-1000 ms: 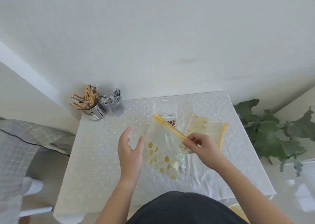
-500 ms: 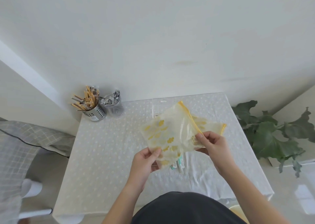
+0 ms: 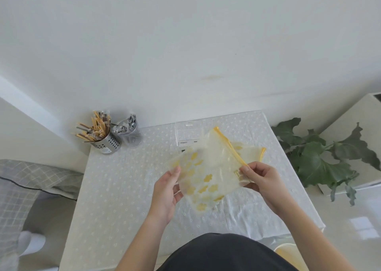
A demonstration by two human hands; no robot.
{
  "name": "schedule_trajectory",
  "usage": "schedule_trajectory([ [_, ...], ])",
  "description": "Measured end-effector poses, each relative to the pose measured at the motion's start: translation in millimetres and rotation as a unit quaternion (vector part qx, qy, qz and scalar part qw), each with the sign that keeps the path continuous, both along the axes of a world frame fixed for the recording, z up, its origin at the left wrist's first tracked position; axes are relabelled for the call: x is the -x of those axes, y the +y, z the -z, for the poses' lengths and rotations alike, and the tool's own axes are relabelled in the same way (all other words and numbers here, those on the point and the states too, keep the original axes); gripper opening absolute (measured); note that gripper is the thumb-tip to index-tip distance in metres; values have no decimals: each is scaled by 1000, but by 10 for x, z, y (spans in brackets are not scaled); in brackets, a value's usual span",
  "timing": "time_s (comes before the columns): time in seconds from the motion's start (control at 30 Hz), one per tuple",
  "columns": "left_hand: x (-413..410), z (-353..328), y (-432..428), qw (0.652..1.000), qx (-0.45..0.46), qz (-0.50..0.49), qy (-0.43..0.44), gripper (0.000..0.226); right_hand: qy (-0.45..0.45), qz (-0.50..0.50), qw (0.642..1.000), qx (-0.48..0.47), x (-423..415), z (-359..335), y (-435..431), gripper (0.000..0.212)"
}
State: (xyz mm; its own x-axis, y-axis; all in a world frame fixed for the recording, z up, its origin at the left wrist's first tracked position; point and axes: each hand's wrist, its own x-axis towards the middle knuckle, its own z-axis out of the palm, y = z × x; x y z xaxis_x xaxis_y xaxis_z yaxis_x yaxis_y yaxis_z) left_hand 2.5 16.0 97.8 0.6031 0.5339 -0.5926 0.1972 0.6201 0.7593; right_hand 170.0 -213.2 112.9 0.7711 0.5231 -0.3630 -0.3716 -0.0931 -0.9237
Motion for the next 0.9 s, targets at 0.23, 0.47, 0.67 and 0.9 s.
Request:
schedule_trajectory([
  [0.23,-251,27,-86,996,-61,66,23,17,12,-68,997,34,-82,-69,-140,36],
  [0.47,-354,38,-164,994,-90,62,11,15,-23,-31,994,98,-256,-60,-185,24],
  [0.67,-426,49,-280,991,-107,79,25,24,5,-57,995,84,-248,-48,-241,21],
  [0.9,-447,15,-428,987,-145,67,5,74,-21,1,995,95,-378,21,-315,21],
])
